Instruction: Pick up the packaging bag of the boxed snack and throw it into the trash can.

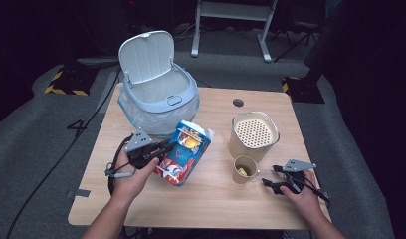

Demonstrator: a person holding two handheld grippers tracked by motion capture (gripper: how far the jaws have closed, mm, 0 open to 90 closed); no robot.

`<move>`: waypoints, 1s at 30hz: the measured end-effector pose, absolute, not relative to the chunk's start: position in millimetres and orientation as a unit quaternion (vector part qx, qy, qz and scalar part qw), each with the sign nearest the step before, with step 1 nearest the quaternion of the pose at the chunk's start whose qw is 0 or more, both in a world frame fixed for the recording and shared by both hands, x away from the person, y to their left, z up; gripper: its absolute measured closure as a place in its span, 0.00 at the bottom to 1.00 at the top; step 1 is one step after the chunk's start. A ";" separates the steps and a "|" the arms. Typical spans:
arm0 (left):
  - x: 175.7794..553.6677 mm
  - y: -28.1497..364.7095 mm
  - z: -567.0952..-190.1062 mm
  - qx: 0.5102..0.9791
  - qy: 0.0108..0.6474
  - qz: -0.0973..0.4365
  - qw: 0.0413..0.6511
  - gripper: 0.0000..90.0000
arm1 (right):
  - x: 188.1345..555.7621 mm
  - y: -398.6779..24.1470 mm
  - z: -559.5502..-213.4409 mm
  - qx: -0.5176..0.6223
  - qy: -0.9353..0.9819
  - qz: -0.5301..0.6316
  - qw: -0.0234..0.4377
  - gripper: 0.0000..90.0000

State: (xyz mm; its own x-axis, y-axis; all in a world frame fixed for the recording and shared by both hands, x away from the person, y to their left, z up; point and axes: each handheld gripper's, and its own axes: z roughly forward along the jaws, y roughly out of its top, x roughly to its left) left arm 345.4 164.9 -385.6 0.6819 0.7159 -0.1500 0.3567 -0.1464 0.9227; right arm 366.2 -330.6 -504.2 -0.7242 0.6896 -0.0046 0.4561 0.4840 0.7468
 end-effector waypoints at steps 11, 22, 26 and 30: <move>354.5 173.1 -337.7 0.723 0.340 0.212 0.563 0.90 | 366.2 -330.6 -504.2 0.338 0.848 0.379 0.154 0.27; 367.8 184.0 -292.9 0.710 0.330 0.243 0.573 0.90 | 366.2 -330.6 -504.2 0.338 0.848 0.379 0.154 0.27; 371.9 187.2 -278.3 0.702 0.327 0.254 0.579 0.90 | 366.1 -330.6 -504.2 0.338 0.848 0.379 0.154 0.27; 377.3 190.0 -267.7 0.695 0.326 0.262 0.585 0.90 | 366.1 -330.6 -504.2 0.338 0.848 0.379 0.154 0.27</move>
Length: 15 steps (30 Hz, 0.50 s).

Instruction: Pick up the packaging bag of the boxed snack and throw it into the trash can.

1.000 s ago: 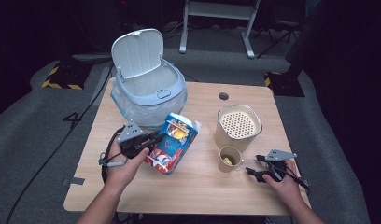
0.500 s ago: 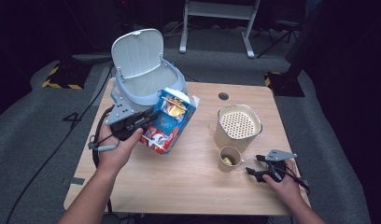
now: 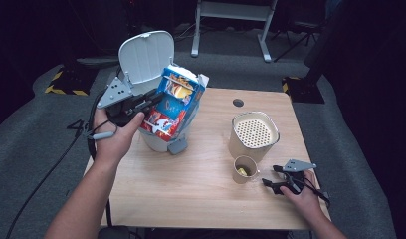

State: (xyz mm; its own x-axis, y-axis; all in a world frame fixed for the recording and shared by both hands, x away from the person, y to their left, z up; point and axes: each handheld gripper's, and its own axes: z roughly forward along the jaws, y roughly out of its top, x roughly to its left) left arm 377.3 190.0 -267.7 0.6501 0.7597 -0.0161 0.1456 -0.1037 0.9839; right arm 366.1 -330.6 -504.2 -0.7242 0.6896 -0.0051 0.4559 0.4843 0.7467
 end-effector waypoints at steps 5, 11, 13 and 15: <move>383.9 193.6 -255.4 0.685 0.326 0.277 0.590 0.90 | 366.1 -330.6 -504.2 0.338 0.848 0.379 0.154 0.27; 394.3 195.6 -240.3 0.672 0.327 0.300 0.593 0.90 | 366.2 -330.6 -504.3 0.338 0.848 0.379 0.154 0.27; 398.1 195.9 -236.4 0.667 0.329 0.304 0.595 0.90 | 366.2 -330.6 -504.2 0.338 0.848 0.379 0.154 0.27; 403.1 197.4 -231.4 0.664 0.329 0.312 0.595 0.90 | 366.2 -330.6 -504.2 0.338 0.848 0.379 0.154 0.26</move>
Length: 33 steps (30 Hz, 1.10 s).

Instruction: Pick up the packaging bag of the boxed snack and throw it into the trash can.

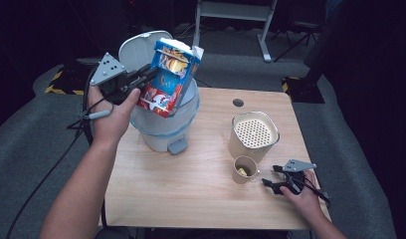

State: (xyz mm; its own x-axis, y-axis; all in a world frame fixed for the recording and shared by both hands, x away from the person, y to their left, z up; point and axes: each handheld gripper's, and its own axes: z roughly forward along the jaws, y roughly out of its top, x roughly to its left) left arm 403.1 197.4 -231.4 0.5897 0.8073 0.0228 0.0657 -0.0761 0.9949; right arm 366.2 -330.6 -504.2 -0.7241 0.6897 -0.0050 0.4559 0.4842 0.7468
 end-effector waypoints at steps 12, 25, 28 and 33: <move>425.9 204.5 -216.7 0.641 0.345 0.336 0.598 0.90 | 366.2 -330.6 -504.2 0.338 0.848 0.379 0.154 0.27; 454.1 204.1 -219.6 0.625 0.371 0.360 0.585 0.89 | 366.2 -330.6 -504.2 0.338 0.848 0.379 0.154 0.27; 460.2 204.4 -221.5 0.621 0.375 0.366 0.583 0.89 | 366.2 -330.6 -504.2 0.338 0.847 0.379 0.154 0.27; 467.1 203.4 -226.0 0.623 0.373 0.368 0.581 0.90 | 366.1 -330.5 -504.2 0.338 0.847 0.379 0.154 0.27</move>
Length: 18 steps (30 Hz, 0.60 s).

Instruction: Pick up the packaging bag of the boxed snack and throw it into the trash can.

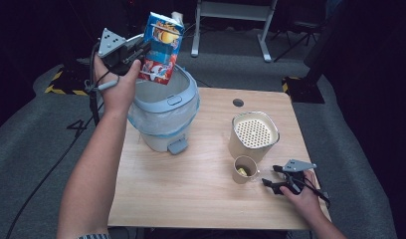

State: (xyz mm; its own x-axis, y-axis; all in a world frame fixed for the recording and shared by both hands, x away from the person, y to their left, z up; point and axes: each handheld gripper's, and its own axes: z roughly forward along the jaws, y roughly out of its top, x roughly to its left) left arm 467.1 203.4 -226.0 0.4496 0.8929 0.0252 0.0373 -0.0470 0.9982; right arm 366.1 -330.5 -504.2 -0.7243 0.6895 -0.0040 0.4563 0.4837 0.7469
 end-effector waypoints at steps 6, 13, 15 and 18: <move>473.3 203.2 -234.0 0.622 0.382 0.359 0.582 0.92 | 366.2 -330.6 -504.2 0.338 0.847 0.379 0.154 0.27; 475.3 197.2 -238.9 0.632 0.377 0.352 0.579 0.97 | 366.2 -330.6 -504.2 0.338 0.847 0.379 0.154 0.27; 475.4 195.5 -241.4 0.634 0.378 0.349 0.578 0.97 | 366.1 -330.6 -504.2 0.338 0.847 0.379 0.154 0.27; 474.8 193.7 -244.9 0.636 0.376 0.349 0.576 0.97 | 366.2 -330.6 -504.2 0.338 0.847 0.379 0.154 0.27</move>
State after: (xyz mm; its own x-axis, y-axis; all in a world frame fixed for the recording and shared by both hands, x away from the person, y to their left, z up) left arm 474.8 193.7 -244.9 0.4735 0.8807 0.0101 0.0777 -0.0532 0.9956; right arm 366.2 -330.6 -504.2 -0.7240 0.6898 -0.0048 0.4561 0.4839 0.7469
